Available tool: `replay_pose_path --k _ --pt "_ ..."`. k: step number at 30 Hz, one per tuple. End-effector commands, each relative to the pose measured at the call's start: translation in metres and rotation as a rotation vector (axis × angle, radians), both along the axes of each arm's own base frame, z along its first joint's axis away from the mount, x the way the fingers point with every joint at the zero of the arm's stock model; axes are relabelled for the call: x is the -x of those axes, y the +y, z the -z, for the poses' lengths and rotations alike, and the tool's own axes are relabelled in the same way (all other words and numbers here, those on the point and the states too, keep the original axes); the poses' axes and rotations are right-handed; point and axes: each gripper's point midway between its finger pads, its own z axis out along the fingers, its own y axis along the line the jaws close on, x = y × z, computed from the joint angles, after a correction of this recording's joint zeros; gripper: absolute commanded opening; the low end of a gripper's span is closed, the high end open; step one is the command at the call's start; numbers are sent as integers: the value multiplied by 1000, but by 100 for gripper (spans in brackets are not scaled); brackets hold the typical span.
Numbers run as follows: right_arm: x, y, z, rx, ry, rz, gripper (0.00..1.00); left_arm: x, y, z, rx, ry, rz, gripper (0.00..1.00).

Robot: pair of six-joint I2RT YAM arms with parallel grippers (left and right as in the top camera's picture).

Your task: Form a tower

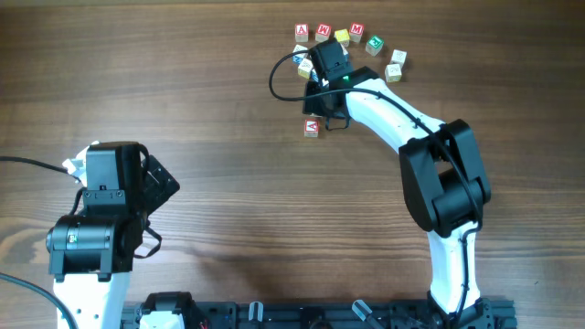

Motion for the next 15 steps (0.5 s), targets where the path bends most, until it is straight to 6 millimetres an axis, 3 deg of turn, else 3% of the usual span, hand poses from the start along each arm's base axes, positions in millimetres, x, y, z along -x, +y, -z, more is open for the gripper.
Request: replay_pose_path --k 1,7,9,12,15 --pt "1 3 8 35 0 3 43 1 1 1 6 -1 -16 100" --pt "2 -6 9 91 -6 36 24 1 1 1 6 -1 -16 100" --pt "-3 -4 3 84 -20 35 22 1 1 1 6 -1 -16 100" --pt "-10 5 -21 57 -44 -3 19 1 1 1 6 -1 -16 100" --pt "-12 12 -58 41 -69 -33 18 1 1 1 6 -1 -16 100"
